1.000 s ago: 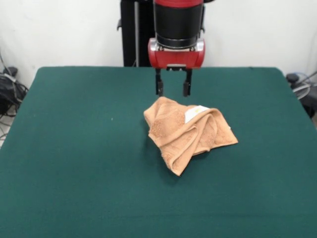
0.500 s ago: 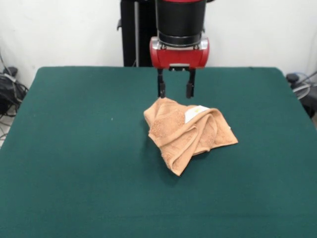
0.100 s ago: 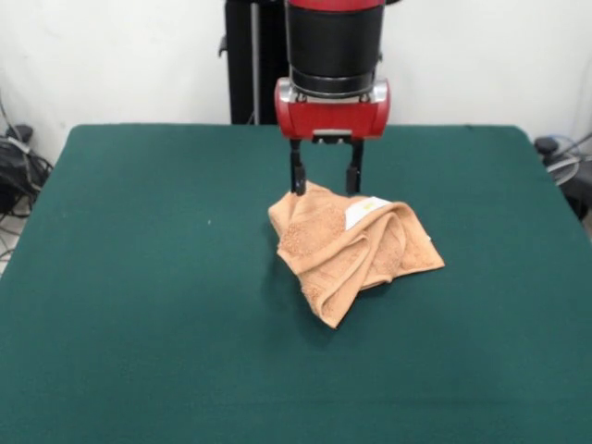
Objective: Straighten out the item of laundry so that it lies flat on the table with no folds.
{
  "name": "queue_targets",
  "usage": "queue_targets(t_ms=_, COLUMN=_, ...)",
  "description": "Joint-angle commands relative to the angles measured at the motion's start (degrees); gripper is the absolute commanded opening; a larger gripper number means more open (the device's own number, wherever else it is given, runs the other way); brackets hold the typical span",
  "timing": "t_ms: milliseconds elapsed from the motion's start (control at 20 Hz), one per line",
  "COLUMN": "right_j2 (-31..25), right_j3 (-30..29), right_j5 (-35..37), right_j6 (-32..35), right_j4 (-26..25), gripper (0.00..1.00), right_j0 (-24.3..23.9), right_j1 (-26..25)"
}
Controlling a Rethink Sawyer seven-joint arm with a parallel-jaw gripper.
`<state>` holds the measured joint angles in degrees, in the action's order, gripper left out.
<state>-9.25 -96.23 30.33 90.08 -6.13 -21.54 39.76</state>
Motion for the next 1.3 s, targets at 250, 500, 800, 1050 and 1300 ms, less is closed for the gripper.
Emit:
queue_targets(t_ms=250, right_j2=-5.3, right_j3=8.4, right_j5=7.8, right_j6=-1.2, right_j4=-1.3, gripper=1.0, right_j0=-0.2, right_j1=-5.3)
queue_targets(t_ms=500, right_j2=-4.4, right_j3=16.1, right_j5=11.1, right_j6=1.3, right_j4=-0.5, gripper=1.0, right_j0=2.4, right_j1=-9.5)
queue_targets(t_ms=800, right_j2=-4.0, right_j3=20.1, right_j5=12.2, right_j6=4.2, right_j4=0.6, gripper=1.0, right_j0=4.5, right_j1=-12.6)
queue_targets(t_ms=1050, right_j2=-2.9, right_j3=17.9, right_j5=12.4, right_j6=4.9, right_j4=0.6, gripper=1.0, right_j0=4.7, right_j1=-11.8)
queue_targets(t_ms=1300, right_j2=-2.4, right_j3=12.0, right_j5=8.5, right_j6=6.3, right_j4=0.8, gripper=1.0, right_j0=4.4, right_j1=-9.1)
